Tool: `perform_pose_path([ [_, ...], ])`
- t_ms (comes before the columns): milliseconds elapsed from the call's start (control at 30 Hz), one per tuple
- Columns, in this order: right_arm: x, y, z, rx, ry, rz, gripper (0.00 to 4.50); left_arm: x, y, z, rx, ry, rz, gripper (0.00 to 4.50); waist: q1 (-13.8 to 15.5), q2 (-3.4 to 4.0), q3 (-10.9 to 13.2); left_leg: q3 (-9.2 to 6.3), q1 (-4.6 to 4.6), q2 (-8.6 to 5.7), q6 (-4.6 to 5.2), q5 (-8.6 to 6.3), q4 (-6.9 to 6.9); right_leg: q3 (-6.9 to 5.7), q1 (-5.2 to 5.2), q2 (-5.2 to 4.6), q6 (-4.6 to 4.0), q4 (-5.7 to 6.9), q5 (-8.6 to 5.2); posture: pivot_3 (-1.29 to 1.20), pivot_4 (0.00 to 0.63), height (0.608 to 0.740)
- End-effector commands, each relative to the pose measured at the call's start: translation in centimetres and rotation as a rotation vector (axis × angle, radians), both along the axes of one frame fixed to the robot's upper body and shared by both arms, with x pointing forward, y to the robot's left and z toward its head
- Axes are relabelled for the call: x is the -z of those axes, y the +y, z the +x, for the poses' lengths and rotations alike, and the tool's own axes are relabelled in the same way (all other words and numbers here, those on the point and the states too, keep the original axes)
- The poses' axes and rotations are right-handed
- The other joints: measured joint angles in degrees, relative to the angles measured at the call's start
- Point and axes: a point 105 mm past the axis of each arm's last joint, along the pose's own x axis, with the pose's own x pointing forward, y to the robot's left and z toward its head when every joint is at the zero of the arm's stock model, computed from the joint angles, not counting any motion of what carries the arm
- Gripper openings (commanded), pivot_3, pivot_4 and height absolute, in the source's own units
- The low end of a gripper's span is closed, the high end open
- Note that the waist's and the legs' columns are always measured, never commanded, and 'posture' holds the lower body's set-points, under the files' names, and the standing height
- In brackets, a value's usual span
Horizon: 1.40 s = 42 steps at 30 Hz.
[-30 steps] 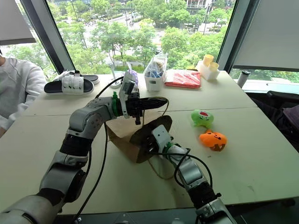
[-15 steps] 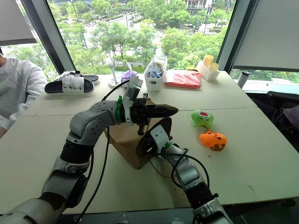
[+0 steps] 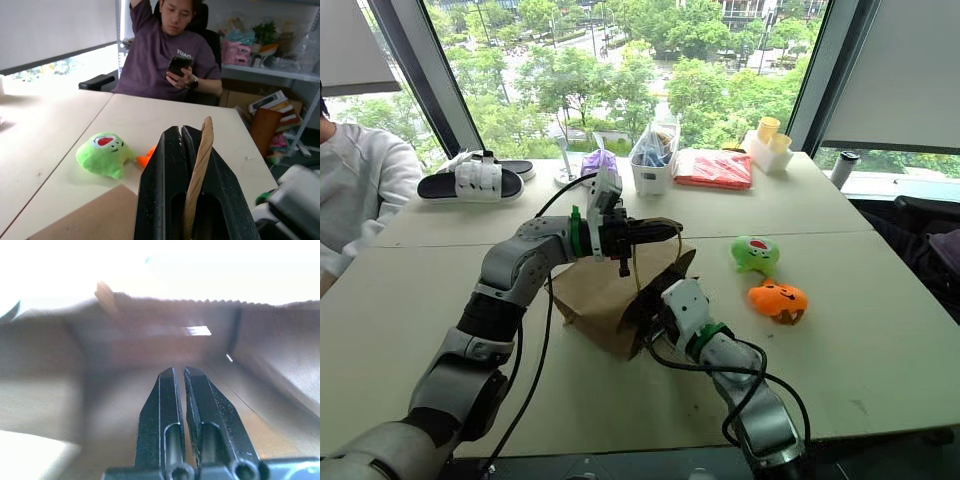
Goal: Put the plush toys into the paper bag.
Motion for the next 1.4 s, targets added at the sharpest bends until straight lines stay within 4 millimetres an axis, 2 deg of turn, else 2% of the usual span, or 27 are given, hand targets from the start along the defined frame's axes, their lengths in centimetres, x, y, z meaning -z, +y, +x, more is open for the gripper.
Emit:
perform_pose_path([
  [33, -2.9, -0.8, -2.0, -0.041, -0.013, 0.097, 0.18, -1.3, 0.0, -0.2, 0.015, -0.058, -0.012, 0.02, 0.1, -0.01, 0.0, -0.01, 0.0, 0.0, 0.0, 0.0, 0.01, 0.0, 0.01, 0.0, 0.0, 0.0, 0.0, 0.0, 0.15, 0.74],
  [67, -3.2, -1.4, -2.4, -0.036, 0.002, 0.115, 0.18, -1.4, 0.0, -0.2, 0.018, -0.057, -0.013, 0.02, 0.1, -0.01, 0.0, -0.02, 0.01, 0.0, 0.01, 0.0, 0.03, 0.0, 0.04, 0.0, 0.0, -0.01, 0.0, 0.0, 0.15, 0.74],
  [133, -3.9, -4.0, -2.2, 0.044, 0.012, 0.166, 0.72, -1.7, 0.0, -0.3, 0.031, -0.052, -0.025, 0.0, 0.2, -0.01, 0.0, -0.02, 0.02, 0.0, 0.01, -0.01, 0.07, 0.0, 0.1, 0.0, 0.0, -0.03, 0.0, 0.0, 0.15, 0.74],
  [167, -4.1, -4.9, -2.1, 0.078, 0.011, 0.186, 1.12, -1.8, 0.0, -0.3, 0.035, -0.05, -0.029, 0.0, 0.2, -0.01, 0.0, -0.03, 0.02, 0.0, 0.01, -0.01, 0.09, -0.01, 0.11, 0.0, 0.0, -0.03, 0.0, 0.0, 0.15, 0.74],
  [200, -4.4, -7.1, -1.2, 0.169, -0.004, 0.198, 1.52, -2.0, 0.0, -0.4, 0.042, -0.05, -0.035, 0.0, 0.2, -0.01, 0.0, -0.02, 0.02, -0.01, 0.02, -0.01, 0.11, -0.01, 0.12, 0.0, 0.0, -0.02, 0.0, 0.0, 0.15, 0.74],
  [300, -3.4, -12.3, 1.4, 0.421, 0.003, 0.109, 2.94, -2.5, 0.0, -0.6, 0.052, -0.052, -0.047, 0.0, 0.2, -0.01, 0.0, 0.0, 0.01, -0.02, 0.03, -0.01, 0.17, -0.01, 0.15, 0.0, -0.01, -0.02, 0.0, 0.0, 0.15, 0.74],
  [400, -1.9, -15.1, 3.4, 0.588, 0.056, 0.015, 4.4, -2.7, -0.1, -0.7, 0.054, -0.057, -0.052, 0.0, 0.0, 0.0, 0.0, 0.03, 0.04, -0.01, 0.04, -0.02, 0.16, -0.01, 0.1, 0.0, -0.01, 0.07, 0.0, 0.0, 0.15, 0.74],
  [500, -0.7, -16.0, 4.7, 0.651, 0.082, -0.114, 4.46, -2.8, -0.2, -0.6, 0.049, -0.058, -0.057, 0.0, 0.0, 0.01, 0.0, 0.05, 0.03, 0.01, 0.04, -0.02, 0.08, 0.0, -0.02, 0.0, -0.02, 0.15, -0.01, 0.0, 0.15, 0.74],
  [600, 1.7, -16.5, 5.5, 0.671, 0.154, -0.287, 4.46, -2.5, -0.3, -0.7, 0.042, -0.058, -0.058, 0.0, -0.1, 0.01, 0.0, 0.1, 0.02, 0.01, 0.04, -0.01, 0.05, 0.01, -0.05, 0.0, -0.02, 0.15, -0.01, 0.0, 0.15, 0.74],
  [733, 4.4, -17.7, 5.3, 0.688, 0.265, -0.402, 4.46, -2.2, -0.1, -0.8, 0.03, -0.06, -0.053, 0.0, 0.1, 0.01, 0.0, 0.09, 0.01, 0.01, 0.04, -0.01, 0.07, 0.01, -0.02, -0.01, -0.02, 0.14, -0.01, 0.0, 0.15, 0.74],
  [833, 4.9, -18.9, 5.3, 0.726, 0.278, -0.463, 4.46, -2.1, 0.1, -0.8, 0.018, -0.056, -0.057, 0.0, 0.2, 0.0, 0.0, 0.08, 0.01, 0.0, 0.04, -0.01, 0.14, 0.0, 0.07, -0.02, -0.02, 0.09, -0.01, 0.0, 0.15, 0.74],
  [933, 4.9, -19.7, 5.3, 0.747, 0.278, -0.466, 3.66, -2.1, 0.1, -0.8, 0.013, -0.055, -0.062, 0.0, 0.3, 0.0, 0.0, 0.06, 0.02, -0.01, 0.04, -0.01, 0.2, 0.0, 0.15, -0.02, -0.02, 0.05, -0.01, 0.0, 0.15, 0.74],
  [1000, 4.9, -20.0, 5.3, 0.761, 0.295, -0.417, 2.63, -2.1, 0.0, -0.8, 0.014, -0.055, -0.064, 0.0, 0.3, -0.01, 0.0, 0.06, 0.01, -0.02, 0.04, -0.01, 0.25, 0.0, 0.18, -0.02, -0.01, 0.04, -0.01, 0.0, 0.15, 0.74],
  [1133, 4.2, -20.7, 5.1, 0.783, 0.267, -0.424, 0.7, -2.3, 0.0, -0.7, 0.018, -0.056, -0.067, 0.0, 0.2, -0.01, 0.0, 0.04, 0.02, -0.02, 0.04, -0.01, 0.24, 0.0, 0.17, -0.02, -0.01, 0.06, -0.01, 0.0, 0.15, 0.74],
  [1167, 3.9, -21.0, 5.0, 0.795, 0.256, -0.424, 0.3, -2.3, 0.0, -0.7, 0.018, -0.056, -0.068, 0.0, 0.2, -0.01, 0.0, 0.04, 0.02, -0.02, 0.04, -0.01, 0.24, 0.0, 0.17, -0.02, -0.01, 0.05, -0.01, 0.0, 0.15, 0.74],
  [1200, 3.4, -21.1, 5.1, 0.796, 0.227, -0.419, 0.12, -2.4, -0.1, -0.7, 0.02, -0.056, -0.069, 0.0, 0.3, -0.01, 0.0, 0.05, 0.02, -0.02, 0.04, -0.01, 0.24, 0.0, 0.17, -0.03, -0.01, 0.05, -0.01, 0.0, 0.15, 0.74],
  [1267, -0.2, -18.2, 5.0, 0.621, 0.059, -0.338, 0.08, -2.6, 0.1, -0.6, 0.026, -0.054, -0.069, 0.0, 0.3, -0.01, 0.0, 0.04, 0.0, -0.03, 0.04, -0.01, 0.24, 0.0, 0.17, -0.03, -0.01, 0.04, -0.01, 0.0, 0.15, 0.74],
  [1300, -1.4, -17.0, 4.8, 0.552, 0.008, -0.314, 0.08, -2.7, 0.2, -0.6, 0.03, -0.053, -0.068, 0.0, 0.2, -0.01, 0.0, 0.04, -0.01, -0.04, 0.04, -0.01, 0.23, 0.0, 0.16, -0.03, -0.01, 0.03, -0.01, 0.0, 0.15, 0.74],
  [1400, -4.5, -11.3, 2.0, 0.216, -0.122, -0.299, 0.08, -3.2, 1.1, -0.3, 0.042, -0.043, -0.068, 0.0, -0.2, 0.02, 0.0, 0.05, 0.0, -0.02, 0.05, -0.02, 0.18, 0.0, 0.11, -0.02, 0.01, 0.03, -0.01, 0.0, 0.15, 0.74],
])
